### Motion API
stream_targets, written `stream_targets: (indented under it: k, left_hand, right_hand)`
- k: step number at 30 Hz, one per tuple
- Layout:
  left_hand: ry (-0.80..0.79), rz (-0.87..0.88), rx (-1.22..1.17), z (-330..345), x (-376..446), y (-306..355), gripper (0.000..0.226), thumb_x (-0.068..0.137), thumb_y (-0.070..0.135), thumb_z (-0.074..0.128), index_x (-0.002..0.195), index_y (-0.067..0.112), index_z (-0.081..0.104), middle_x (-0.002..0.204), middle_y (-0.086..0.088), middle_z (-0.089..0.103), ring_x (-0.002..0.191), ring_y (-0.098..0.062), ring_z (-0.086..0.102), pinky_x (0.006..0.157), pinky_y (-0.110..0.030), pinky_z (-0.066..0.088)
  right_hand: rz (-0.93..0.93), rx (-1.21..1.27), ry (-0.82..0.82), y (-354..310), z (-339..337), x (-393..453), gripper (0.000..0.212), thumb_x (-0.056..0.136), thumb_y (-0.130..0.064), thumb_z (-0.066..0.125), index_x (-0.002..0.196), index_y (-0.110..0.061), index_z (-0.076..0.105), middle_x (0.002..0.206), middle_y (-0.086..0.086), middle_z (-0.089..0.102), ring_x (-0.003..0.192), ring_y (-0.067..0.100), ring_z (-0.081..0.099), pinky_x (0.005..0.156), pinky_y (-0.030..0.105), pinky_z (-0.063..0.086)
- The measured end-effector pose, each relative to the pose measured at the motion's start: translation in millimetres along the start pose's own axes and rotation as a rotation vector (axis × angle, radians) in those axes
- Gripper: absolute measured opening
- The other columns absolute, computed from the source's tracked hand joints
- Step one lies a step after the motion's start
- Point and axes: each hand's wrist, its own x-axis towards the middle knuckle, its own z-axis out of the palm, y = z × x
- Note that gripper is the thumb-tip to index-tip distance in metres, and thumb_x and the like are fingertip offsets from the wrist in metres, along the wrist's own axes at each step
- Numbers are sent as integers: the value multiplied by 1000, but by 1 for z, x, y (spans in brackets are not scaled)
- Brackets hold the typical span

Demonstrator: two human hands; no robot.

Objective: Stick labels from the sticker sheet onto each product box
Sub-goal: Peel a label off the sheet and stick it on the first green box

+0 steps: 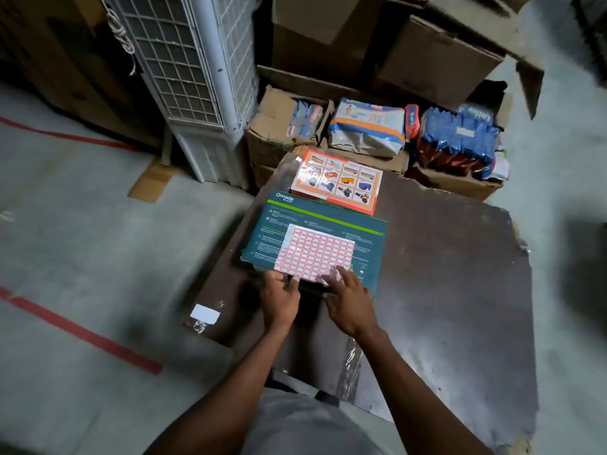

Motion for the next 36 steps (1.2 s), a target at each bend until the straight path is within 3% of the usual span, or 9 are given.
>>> stream_targets:
  k: [4,7,11,14,17,22,28,33,36]
  left_hand:
    - [104,-164,-140,-4,13,0,37,86,20,78,107,4,52,101,-15,69,92,-31,67,78,-31,47]
    - [132,-262,-281,0,28,-6,36,81,21,81,99,15,50,95,-11,71,87,-32,70,84,-43,58]
    - [145,-310,-363,19,55,-34,37,76,29,82,88,28,48,90,-14,74,80,-33,73,78,-54,61]
    - [132,-357,-439,14,48,-12,32,81,16,81,94,18,52,94,-19,73,70,-26,68,78,-48,63]
    - [109,-366,-499,13,43,-3,30,84,-2,72,100,13,52,98,-23,72,73,-24,66,72,-40,60]
    - [-28,-408,-666,7,42,-6,28,91,-6,66,112,6,53,94,-16,67,75,-17,64,58,-16,58]
    - [8,-483,-614,10,47,-14,31,86,9,80,107,2,58,89,-12,70,68,-14,63,61,-21,57]
    - [31,-490,-578,15,49,-15,32,86,-4,71,114,-4,57,93,-20,69,64,-16,61,52,-17,54]
    - [-15,-495,-641,14,44,-15,35,87,-4,67,120,-5,57,106,-22,71,81,-21,69,69,-27,60]
  right_hand:
    - [0,-55,-48,-3,6,-1,53,100,-36,55,152,-38,45,169,0,26,156,26,20,117,48,28]
    - [6,-61,-41,-1,13,0,54,100,-35,56,152,-39,44,169,0,26,156,28,20,117,50,26]
    - [-5,-56,-17,3,17,-1,53,98,-33,58,150,-38,48,166,2,32,154,31,26,115,53,30]
    - [-20,-76,1,7,20,-5,53,99,-33,57,150,-37,48,166,2,34,154,31,27,113,50,32]
    - [-18,-65,15,9,21,-9,50,98,-32,58,147,-36,52,164,2,37,152,30,30,112,50,34]
    - [-13,7,98,12,20,-12,41,94,-28,63,134,-31,63,157,2,47,147,30,39,106,51,39]
    - [-14,-26,41,7,20,-15,46,96,-29,60,142,-32,55,160,1,41,149,29,35,109,50,36]
    - [-19,-41,37,7,22,-19,48,97,-29,61,144,-32,53,160,1,40,150,29,33,111,52,36]
    - [-23,-34,47,8,22,-22,46,95,-28,62,141,-32,56,158,1,43,149,29,35,110,52,37]
